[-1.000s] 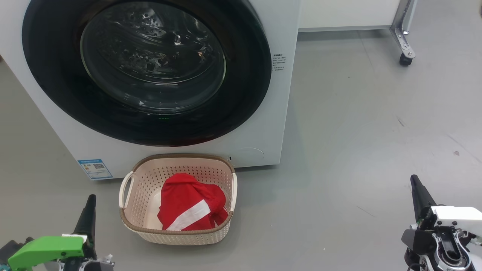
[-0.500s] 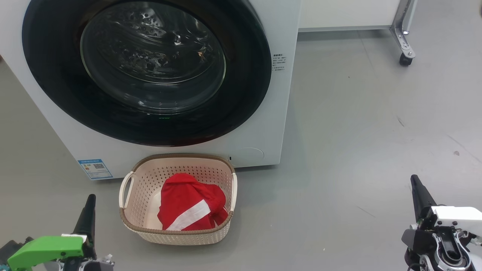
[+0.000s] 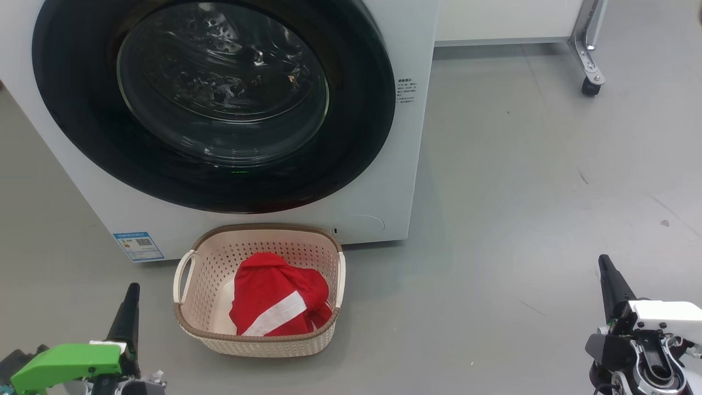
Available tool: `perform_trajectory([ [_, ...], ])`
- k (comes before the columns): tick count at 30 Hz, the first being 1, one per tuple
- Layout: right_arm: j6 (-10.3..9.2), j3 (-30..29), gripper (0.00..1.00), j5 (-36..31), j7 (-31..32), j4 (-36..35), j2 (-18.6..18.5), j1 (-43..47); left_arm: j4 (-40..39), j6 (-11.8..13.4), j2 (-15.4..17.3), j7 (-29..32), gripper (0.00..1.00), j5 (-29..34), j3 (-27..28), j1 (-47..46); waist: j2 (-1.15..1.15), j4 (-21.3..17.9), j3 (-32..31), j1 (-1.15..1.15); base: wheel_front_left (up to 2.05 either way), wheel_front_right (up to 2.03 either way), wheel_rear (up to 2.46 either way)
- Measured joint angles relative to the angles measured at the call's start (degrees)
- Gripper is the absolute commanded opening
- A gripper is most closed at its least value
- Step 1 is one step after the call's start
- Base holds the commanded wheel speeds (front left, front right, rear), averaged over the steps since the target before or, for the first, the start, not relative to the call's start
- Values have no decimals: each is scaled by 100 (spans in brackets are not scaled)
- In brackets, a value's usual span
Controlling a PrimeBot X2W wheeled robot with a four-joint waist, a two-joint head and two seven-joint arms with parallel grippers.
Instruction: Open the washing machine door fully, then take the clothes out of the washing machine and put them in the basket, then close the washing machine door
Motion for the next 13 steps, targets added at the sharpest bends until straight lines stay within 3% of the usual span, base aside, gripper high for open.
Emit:
perform_trajectory([
  [13,0,-5,0,-1,1,-2,3,0,-3,0,-3,0,0,0,9,0,0,0,0,0,0,0,0],
])
